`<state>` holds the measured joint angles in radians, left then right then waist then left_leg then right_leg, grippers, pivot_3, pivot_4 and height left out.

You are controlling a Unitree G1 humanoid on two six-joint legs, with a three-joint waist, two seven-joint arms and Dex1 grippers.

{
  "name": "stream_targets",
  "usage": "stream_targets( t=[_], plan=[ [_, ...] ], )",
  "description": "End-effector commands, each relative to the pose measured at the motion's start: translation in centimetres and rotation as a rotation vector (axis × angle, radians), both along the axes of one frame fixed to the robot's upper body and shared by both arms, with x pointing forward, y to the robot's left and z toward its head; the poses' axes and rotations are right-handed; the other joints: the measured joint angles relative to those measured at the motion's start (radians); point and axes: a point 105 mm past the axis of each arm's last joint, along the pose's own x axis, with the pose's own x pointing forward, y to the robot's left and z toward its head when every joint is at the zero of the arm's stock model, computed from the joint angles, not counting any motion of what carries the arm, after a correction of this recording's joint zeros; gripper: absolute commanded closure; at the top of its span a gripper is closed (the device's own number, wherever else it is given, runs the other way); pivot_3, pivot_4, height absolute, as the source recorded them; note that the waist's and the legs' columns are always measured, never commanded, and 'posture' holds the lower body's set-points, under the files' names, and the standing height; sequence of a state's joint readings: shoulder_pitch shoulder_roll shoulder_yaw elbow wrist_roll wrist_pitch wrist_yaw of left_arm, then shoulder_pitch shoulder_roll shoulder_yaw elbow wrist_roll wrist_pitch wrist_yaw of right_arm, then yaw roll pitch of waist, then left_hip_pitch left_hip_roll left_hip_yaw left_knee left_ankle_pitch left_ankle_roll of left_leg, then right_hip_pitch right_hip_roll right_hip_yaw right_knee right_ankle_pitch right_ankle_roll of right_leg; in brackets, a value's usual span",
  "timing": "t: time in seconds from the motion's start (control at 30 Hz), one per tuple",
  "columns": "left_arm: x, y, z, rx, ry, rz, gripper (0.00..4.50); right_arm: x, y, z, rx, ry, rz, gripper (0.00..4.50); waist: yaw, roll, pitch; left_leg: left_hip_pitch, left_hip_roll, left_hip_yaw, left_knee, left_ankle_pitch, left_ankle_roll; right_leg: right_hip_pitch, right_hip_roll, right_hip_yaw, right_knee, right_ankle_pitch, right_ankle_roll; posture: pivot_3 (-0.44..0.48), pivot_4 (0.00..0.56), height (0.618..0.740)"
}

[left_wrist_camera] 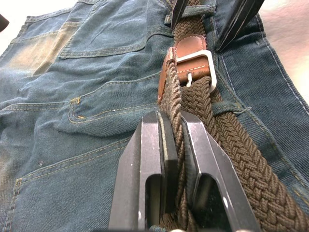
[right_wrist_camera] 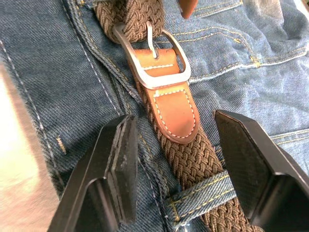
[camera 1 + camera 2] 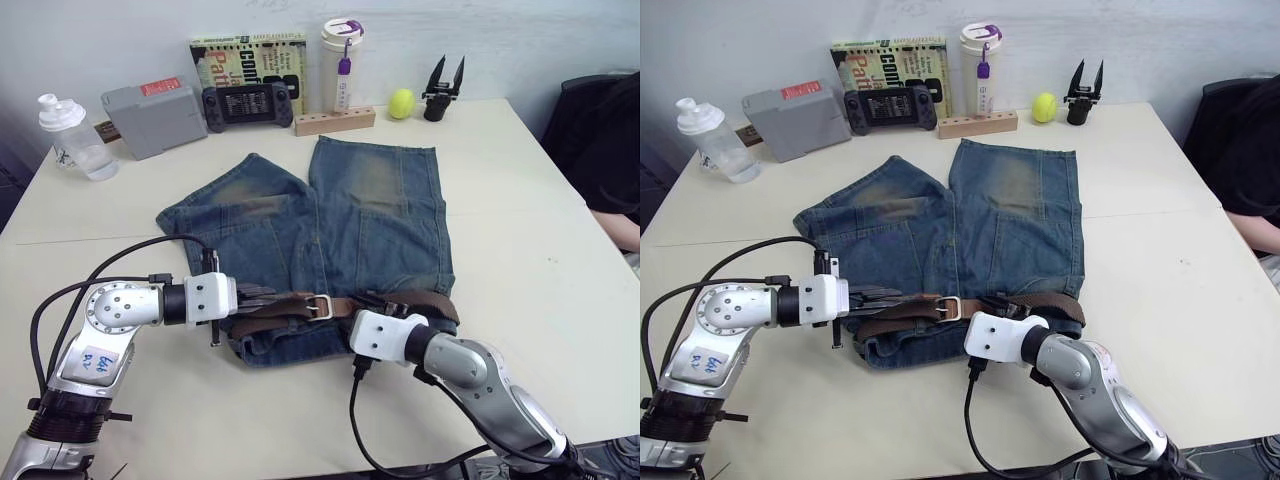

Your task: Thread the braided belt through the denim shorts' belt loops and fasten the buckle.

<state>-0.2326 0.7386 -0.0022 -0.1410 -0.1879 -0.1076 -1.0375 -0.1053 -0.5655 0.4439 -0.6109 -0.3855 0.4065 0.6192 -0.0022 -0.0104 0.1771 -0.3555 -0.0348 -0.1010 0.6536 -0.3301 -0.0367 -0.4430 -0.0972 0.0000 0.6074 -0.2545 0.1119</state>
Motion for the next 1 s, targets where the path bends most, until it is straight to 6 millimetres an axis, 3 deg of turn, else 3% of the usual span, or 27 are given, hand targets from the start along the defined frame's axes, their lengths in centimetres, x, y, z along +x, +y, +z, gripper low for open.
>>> stream_targets(
  t=[0.03, 0.53, 0.63, 0.77, 0.8, 1.0],
  plan=[
    [0.1, -0.1, 0.8, -0.017, -0.023, -0.003, 4.5, -0.1, 0.4, -0.3, -0.012, -0.022, 0.004, 1.73, 0.0, 0.0, 0.0, 0.0, 0.0, 0.0, 0.0, 0.0, 0.0, 0.0, 0.0, 0.0, 0.0, 0.0, 0.0, 0.0, 0.15, 0.705],
    [0.1, -0.2, 1.0, -0.027, -0.023, 0.005, 4.5, 1.2, 1.2, -0.7, -0.019, -0.111, -0.062, 1.73, -0.002, -0.002, -0.001, 0.002, 0.0, 0.002, 0.0, 0.0, 0.0, 0.0, 0.001, 0.002, 0.003, 0.0, -0.001, 0.0, 0.15, 0.705],
    [0.2, -0.1, 1.0, -0.026, -0.024, 0.007, 4.5, 1.2, 1.2, -0.9, -0.015, -0.097, -0.066, 2.51, -0.002, -0.002, -0.001, 0.002, 0.0, 0.002, 0.0, 0.0, 0.0, 0.0, 0.001, 0.002, 0.004, 0.0, -0.001, 0.0, 0.15, 0.705],
    [0.2, -0.1, 1.0, -0.024, -0.026, 0.01, 4.5, 1.2, 1.1, -1.0, 0.0, -0.081, -0.075, 4.26, -0.001, -0.002, -0.001, 0.002, 0.0, 0.002, 0.001, 0.0, 0.0, 0.0, 0.001, 0.002, 0.004, 0.0, -0.001, 0.0, 0.15, 0.705],
    [0.3, -0.1, 1.0, -0.025, -0.026, 0.011, 4.5, 1.2, 1.0, -1.0, 0.004, -0.077, -0.078, 4.48, -0.002, -0.003, -0.002, 0.002, 0.0, 0.002, 0.001, 0.0, 0.0, 0.0, 0.001, 0.002, 0.004, 0.0, -0.001, 0.0, 0.15, 0.705],
    [0.5, -0.1, 1.1, -0.023, -0.032, 0.017, 4.5, 1.5, 0.9, 0.3, 0.026, -0.108, -0.082, 4.48, -0.001, -0.003, -0.002, 0.002, 0.0, 0.002, 0.001, 0.0, 0.0, 0.0, 0.001, 0.002, 0.004, 0.0, -0.001, 0.0, 0.15, 0.705]
  ],
)
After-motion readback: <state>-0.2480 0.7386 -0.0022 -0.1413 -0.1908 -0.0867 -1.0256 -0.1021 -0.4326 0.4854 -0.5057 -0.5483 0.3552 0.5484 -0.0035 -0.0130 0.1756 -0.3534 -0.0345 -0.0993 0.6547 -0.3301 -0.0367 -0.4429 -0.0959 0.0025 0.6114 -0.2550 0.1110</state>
